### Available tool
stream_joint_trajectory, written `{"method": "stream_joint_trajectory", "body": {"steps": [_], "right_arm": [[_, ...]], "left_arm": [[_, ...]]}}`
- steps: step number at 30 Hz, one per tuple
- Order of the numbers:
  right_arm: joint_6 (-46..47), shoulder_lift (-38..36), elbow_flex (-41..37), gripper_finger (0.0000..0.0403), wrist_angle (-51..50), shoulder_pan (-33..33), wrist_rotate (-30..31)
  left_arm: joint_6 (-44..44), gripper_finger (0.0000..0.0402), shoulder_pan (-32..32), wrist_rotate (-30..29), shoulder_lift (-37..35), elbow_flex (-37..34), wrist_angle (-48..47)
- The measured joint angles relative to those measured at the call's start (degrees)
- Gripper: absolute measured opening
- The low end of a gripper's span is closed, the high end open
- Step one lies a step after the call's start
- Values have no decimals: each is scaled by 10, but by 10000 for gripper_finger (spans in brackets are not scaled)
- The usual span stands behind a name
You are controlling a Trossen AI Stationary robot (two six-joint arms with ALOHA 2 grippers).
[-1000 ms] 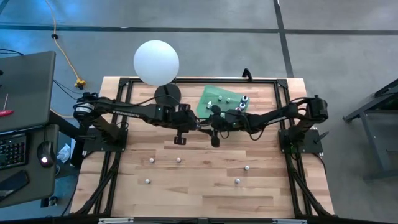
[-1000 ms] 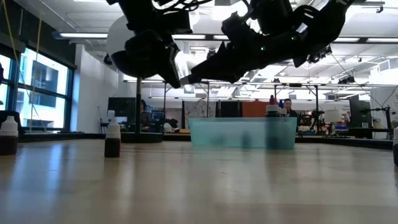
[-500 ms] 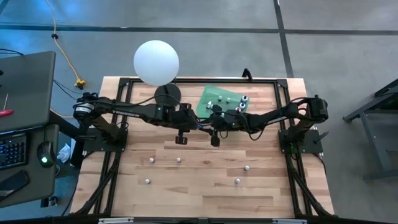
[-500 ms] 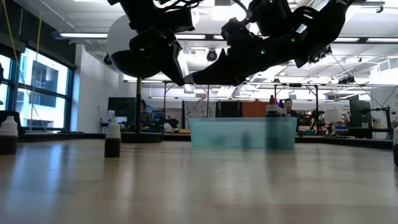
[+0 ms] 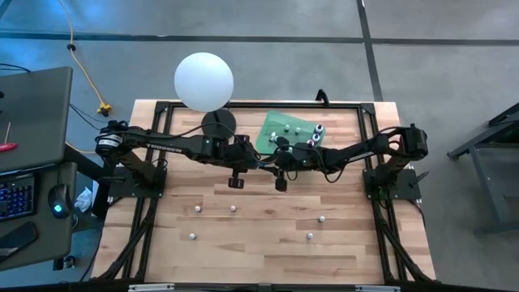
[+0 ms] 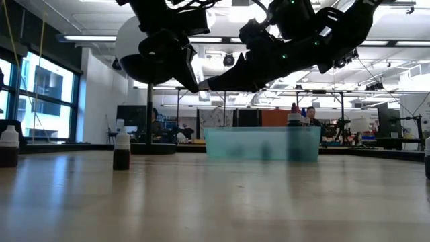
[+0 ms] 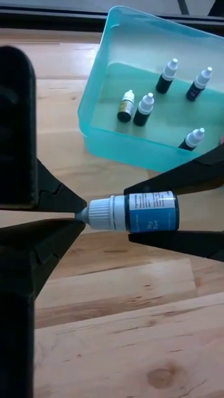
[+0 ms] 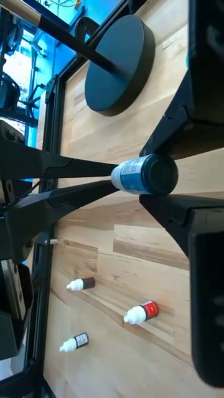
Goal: Pick & Place food coloring
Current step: Put the small blue food coloring bottle into the green bin
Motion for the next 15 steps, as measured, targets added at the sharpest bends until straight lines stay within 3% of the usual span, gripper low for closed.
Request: {"method": "stream_joint_trajectory", "body": {"steps": [7,15], "right_arm": [[0,0,0,85,0,0,0],[0,0,0,82,-3,0,0]], "left_arm": [[17,22,0,-11,0,0,1],[31,103,0,-37,0,0,4]]}}
